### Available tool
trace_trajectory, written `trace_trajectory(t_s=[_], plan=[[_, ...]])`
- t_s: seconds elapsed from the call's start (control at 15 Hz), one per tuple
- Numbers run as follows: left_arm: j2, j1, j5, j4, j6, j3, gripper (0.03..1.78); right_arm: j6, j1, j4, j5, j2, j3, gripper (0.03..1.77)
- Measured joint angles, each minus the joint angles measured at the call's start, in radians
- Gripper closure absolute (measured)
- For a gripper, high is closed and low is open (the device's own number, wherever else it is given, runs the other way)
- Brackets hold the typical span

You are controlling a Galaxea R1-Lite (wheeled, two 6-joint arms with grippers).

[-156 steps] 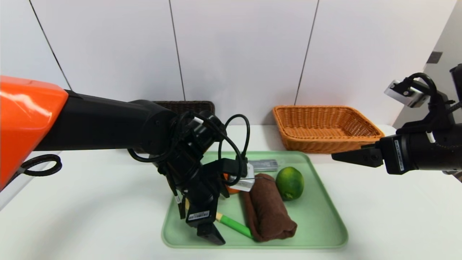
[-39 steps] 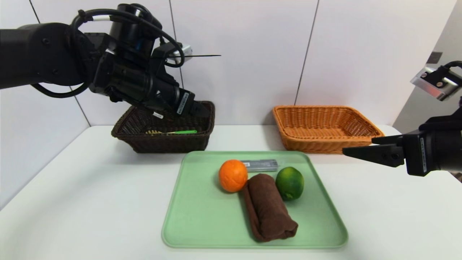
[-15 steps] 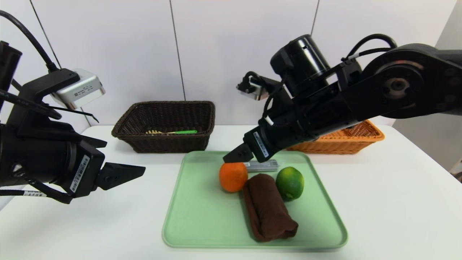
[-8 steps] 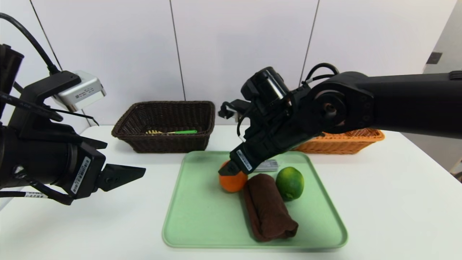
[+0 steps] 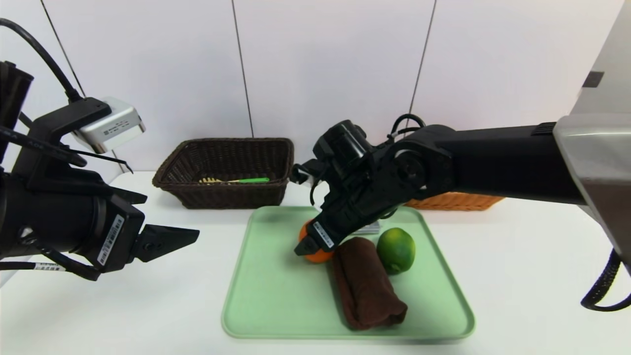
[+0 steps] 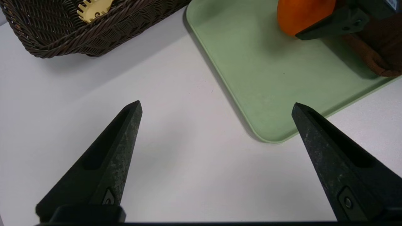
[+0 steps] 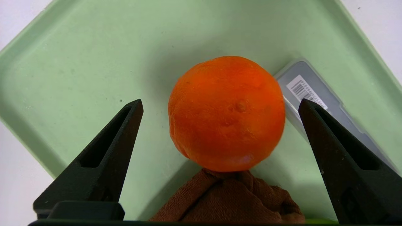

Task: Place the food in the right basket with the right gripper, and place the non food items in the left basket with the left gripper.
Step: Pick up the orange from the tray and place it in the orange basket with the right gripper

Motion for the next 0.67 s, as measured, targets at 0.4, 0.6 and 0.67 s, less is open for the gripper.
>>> trace_trajectory(t_s=[0.4, 0.6, 0.67], plan=[[0.001, 0.000, -0.001, -0.001, 0.000, 0.004, 0.12, 0.000, 0.005, 0.001, 0.000, 0.030, -0.003, 0.09], [0.001, 0.000, 0.001, -0.001, 0.000, 0.004, 0.12, 0.007, 0.005, 0.001, 0.000, 0.036, -0.003, 0.43], [0.001, 0.000, 0.000, -0.001, 0.000, 0.004, 0.12, 0.006, 0.005, 0.001, 0.000, 0.036, -0.003, 0.56]])
